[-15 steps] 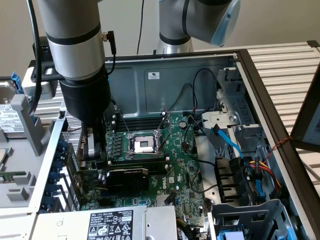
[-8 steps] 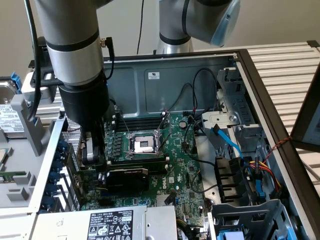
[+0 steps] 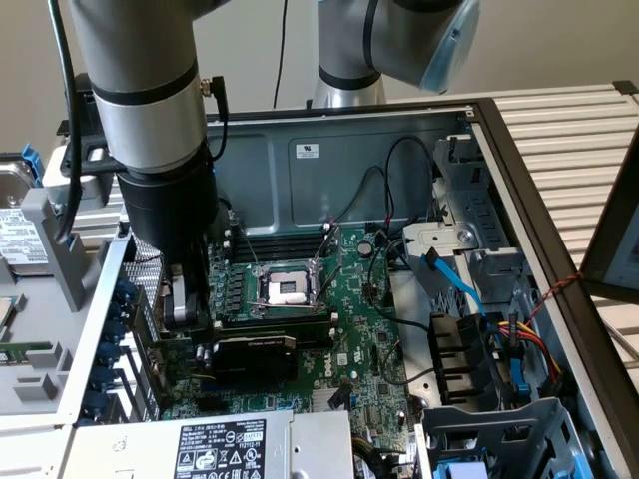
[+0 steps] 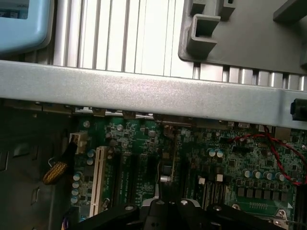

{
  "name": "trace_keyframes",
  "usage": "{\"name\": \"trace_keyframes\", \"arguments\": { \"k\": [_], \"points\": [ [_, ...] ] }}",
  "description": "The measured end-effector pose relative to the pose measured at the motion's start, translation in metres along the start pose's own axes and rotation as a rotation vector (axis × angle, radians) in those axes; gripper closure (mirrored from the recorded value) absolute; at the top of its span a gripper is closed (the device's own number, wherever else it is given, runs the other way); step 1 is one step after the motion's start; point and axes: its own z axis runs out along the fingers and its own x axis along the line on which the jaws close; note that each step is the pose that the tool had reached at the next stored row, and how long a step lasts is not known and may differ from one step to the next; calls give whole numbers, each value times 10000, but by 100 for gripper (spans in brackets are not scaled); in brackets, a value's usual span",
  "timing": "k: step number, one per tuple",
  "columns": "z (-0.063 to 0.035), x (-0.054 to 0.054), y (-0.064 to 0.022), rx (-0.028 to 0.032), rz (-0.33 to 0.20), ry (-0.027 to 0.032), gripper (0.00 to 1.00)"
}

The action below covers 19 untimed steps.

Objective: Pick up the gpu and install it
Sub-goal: 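Press down on the gpu until it lock into place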

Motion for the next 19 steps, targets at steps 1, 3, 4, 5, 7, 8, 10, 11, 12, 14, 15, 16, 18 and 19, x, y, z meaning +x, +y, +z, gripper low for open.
{"name": "trace_keyframes", "arguments": {
  "k": [1, 3, 4, 5, 7, 8, 10, 11, 12, 14, 15, 16, 18, 19],
  "points": [
    [-47, 1, 0, -2, 0, 1, 89],
    [-138, 3, -16, -1, 0, 0, 89],
    [-187, 7, -53, -2, 1, 1, 89],
    [-231, 13, -95, -2, -1, 0, 89],
    [-320, 27, -184, -5, 0, -4, 89],
    [-364, 34, -230, -9, 0, -5, 89],
    [-451, 47, -316, -16, -1, -9, 89],
    [-496, 56, -359, -20, -1, -11, 89],
    [-533, 66, -401, -23, -1, -13, 89],
    [-565, 87, -491, -30, -1, -17, 89],
    [-565, 96, -527, -35, -1, -20, 89],
    [-566, 104, -557, -43, -2, -28, 89],
    [-565, 110, -578, -81, -6, -39, 89],
    [-566, 110, -578, -82, -6, -38, 89]
  ]
}}
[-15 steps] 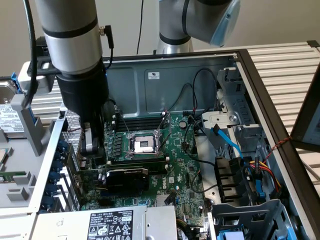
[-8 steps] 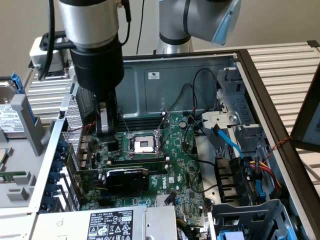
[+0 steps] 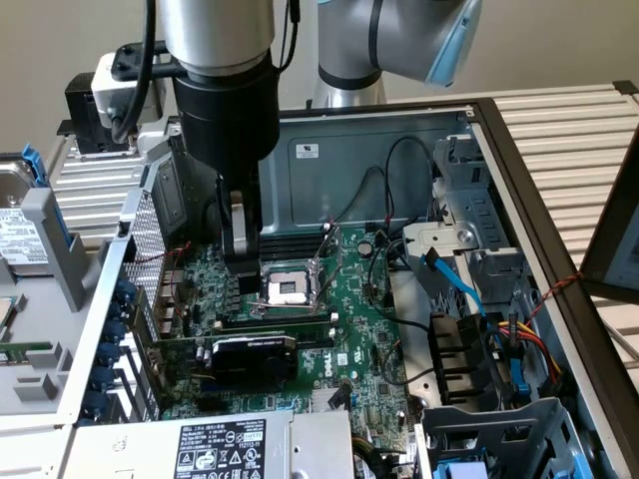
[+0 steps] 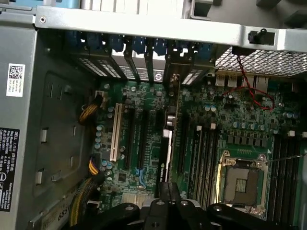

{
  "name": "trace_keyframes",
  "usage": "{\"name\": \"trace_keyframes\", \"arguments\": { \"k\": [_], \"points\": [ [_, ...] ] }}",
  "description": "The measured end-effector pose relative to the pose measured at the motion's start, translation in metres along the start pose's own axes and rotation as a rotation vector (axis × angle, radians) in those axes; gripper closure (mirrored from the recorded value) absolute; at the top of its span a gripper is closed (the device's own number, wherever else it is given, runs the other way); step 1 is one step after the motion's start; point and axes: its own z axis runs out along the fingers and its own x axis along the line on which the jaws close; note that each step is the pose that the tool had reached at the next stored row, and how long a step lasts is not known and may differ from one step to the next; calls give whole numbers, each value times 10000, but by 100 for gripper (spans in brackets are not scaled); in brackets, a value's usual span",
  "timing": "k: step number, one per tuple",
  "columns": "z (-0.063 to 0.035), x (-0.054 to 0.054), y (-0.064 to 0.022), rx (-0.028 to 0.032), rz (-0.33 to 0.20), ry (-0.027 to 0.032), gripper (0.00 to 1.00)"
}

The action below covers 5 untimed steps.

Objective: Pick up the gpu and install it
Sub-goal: 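Press down on the gpu until it lock into place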

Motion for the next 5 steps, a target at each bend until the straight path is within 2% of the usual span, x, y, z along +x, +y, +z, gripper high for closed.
{"name": "trace_keyframes", "arguments": {
  "k": [5],
  "points": [
    [0, 0, 0, -1, 1, 1, 89]
  ]
}}
